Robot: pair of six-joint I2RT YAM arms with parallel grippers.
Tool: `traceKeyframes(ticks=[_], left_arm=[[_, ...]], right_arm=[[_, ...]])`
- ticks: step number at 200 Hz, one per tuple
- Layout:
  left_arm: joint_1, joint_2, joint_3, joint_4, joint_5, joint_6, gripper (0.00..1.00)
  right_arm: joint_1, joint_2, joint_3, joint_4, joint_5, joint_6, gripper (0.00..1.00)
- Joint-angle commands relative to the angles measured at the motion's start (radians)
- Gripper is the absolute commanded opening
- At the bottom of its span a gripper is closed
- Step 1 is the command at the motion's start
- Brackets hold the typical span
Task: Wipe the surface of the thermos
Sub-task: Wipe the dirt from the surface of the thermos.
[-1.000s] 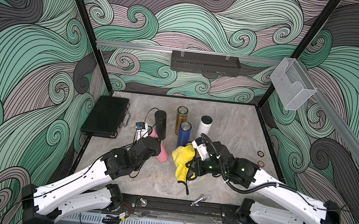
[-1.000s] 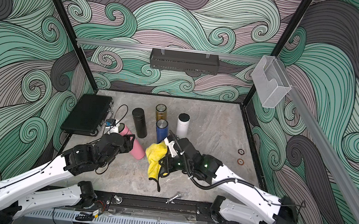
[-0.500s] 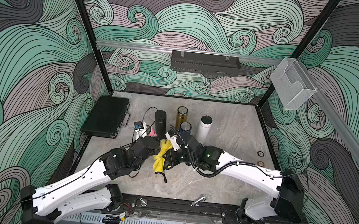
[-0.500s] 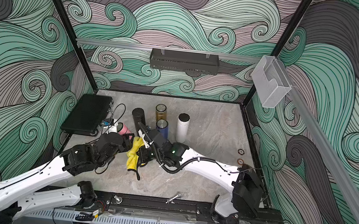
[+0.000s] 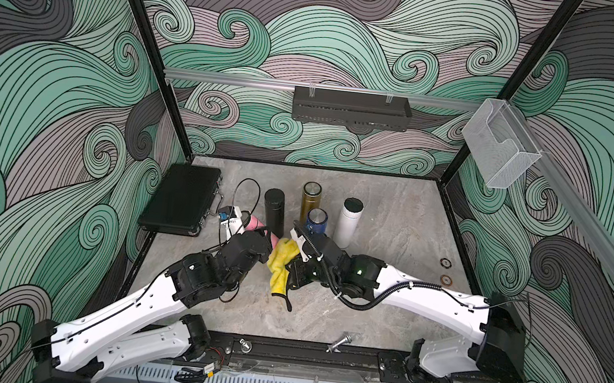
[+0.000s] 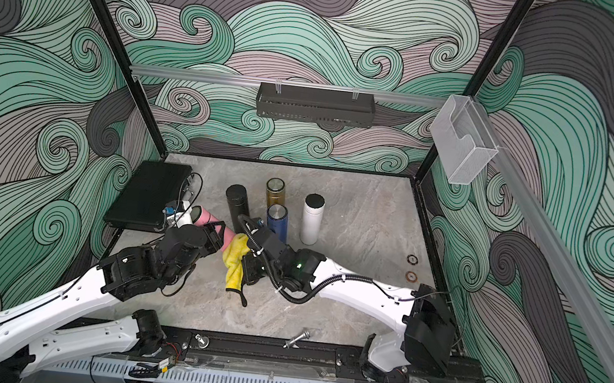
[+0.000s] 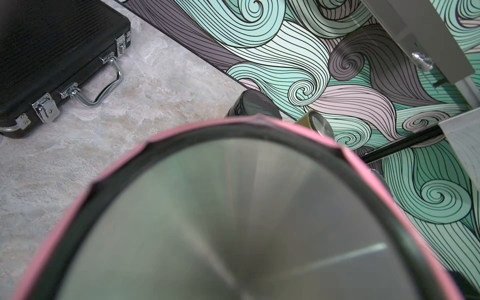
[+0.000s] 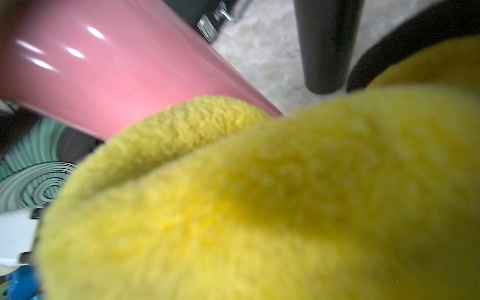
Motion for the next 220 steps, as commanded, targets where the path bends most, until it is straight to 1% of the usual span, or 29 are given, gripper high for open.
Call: traceKeyframes(ticks=[1,14,30,48,76,95,129,166,181,192,220], left_arm=[[0.004,0.003,0.054,0.054,-0.042,-0.111,0.00],[0.004,0.010,0.067,0.051,-0.045,-0.121,0.00],[0.006,0.014,0.082,0.041,-0.052,-0.123,0.00],[0.007,0.004,0.081,0.039,-0.058,-0.134,0.00],[0.011,-0.010,0.077,0.039,-0.074,-0.147,0.00],[0.015,-0.005,0.090,0.037,-0.075,-0.142,0.00],[0.018,0.002,0.107,0.032,-0.087,-0.169,0.00],[0.028,0.016,0.124,0.053,-0.093,-0.184,0.00],[0.033,0.026,0.141,0.051,-0.085,-0.181,0.00],[0.033,0.030,0.147,0.047,-0.081,-0.178,0.00],[0.039,0.016,0.144,0.044,-0.080,-0.174,0.00]], right_arm=[[0.015,0.034,0.084,0.100,0.017,-0.034,0.00],[0.017,0.063,0.106,0.104,0.020,-0.029,0.00],[0.017,0.085,0.097,0.106,0.034,-0.008,0.00],[0.017,0.089,0.054,0.101,0.059,0.025,0.00],[0.017,0.057,-0.046,0.104,0.096,0.086,0.00],[0.018,0.038,-0.072,0.101,0.109,0.097,0.00],[0.032,0.038,-0.031,0.106,0.094,0.076,0.00],[0.074,0.086,0.058,0.185,0.066,0.037,0.00],[0.075,0.101,0.067,0.214,0.069,0.046,0.00],[0.074,0.114,0.068,0.222,0.096,0.054,0.00],[0.066,0.135,0.045,0.204,0.111,0.093,0.00]])
